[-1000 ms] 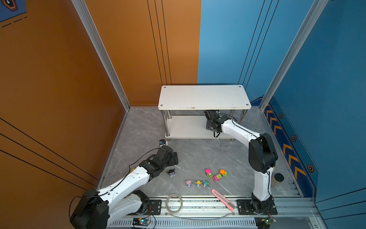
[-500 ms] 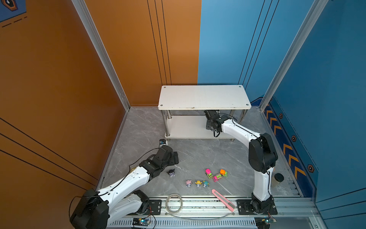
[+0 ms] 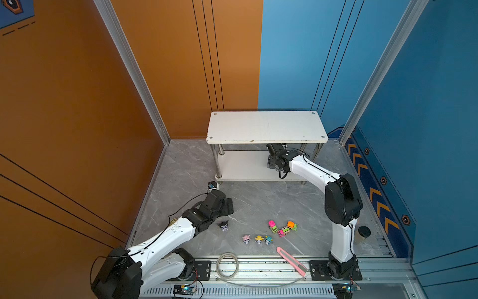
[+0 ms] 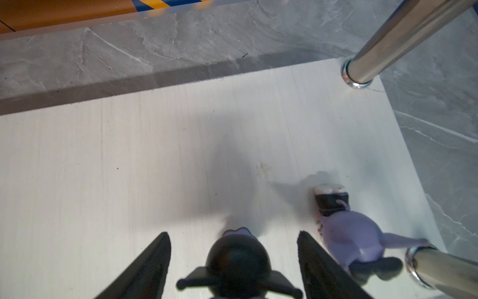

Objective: Organize plastic toys on shelves
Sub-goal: Place the plastic toy on the shelf.

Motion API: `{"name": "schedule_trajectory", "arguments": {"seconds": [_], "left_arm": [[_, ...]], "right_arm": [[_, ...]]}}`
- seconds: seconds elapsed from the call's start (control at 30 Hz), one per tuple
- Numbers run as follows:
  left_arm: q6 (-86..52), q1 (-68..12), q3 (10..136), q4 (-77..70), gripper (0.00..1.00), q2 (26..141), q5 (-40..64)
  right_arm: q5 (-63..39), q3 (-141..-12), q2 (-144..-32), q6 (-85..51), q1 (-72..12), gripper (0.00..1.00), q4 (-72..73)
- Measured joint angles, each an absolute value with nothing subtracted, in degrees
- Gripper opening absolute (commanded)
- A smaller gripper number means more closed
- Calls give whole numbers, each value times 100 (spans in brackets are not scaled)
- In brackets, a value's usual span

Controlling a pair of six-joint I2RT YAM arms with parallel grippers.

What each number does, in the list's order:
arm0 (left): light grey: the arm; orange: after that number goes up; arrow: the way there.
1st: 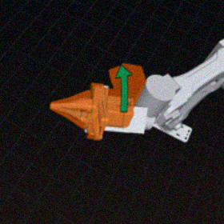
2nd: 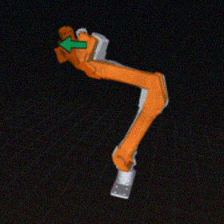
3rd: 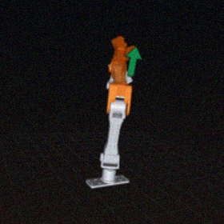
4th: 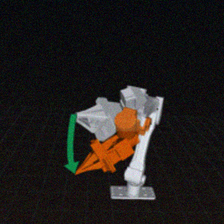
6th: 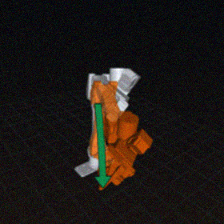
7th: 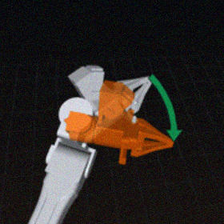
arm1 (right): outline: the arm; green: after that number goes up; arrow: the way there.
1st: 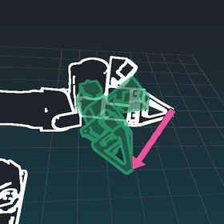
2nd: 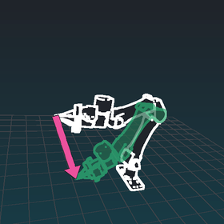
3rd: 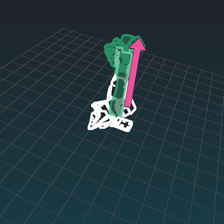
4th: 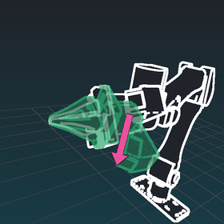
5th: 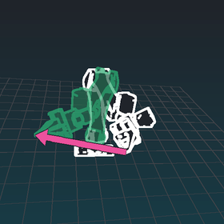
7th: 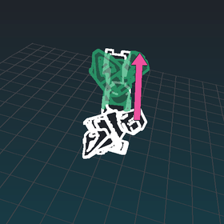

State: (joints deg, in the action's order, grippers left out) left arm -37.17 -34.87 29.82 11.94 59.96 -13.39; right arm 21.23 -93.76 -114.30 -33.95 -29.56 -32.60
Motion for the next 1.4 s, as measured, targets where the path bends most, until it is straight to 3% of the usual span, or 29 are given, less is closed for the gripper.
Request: {"name": "schedule_trajectory", "arguments": {"seconds": [0.4,1.1,1.4], "left_arm": [[-3712,-3487,2982,1197,92,5996,-1341],[-3710,-3487,2982,1223,94,5902,-1345],[-3708,-3487,2982,1273,94,5874,-1354]], "right_arm": [[2126,-9402,-11428,-3350,-3002,90,-3291],[2276,-8949,-11021,-3330,-3258,93,-3365],[2279,-8722,-10267,-3347,-3588,93,-3251]]}}
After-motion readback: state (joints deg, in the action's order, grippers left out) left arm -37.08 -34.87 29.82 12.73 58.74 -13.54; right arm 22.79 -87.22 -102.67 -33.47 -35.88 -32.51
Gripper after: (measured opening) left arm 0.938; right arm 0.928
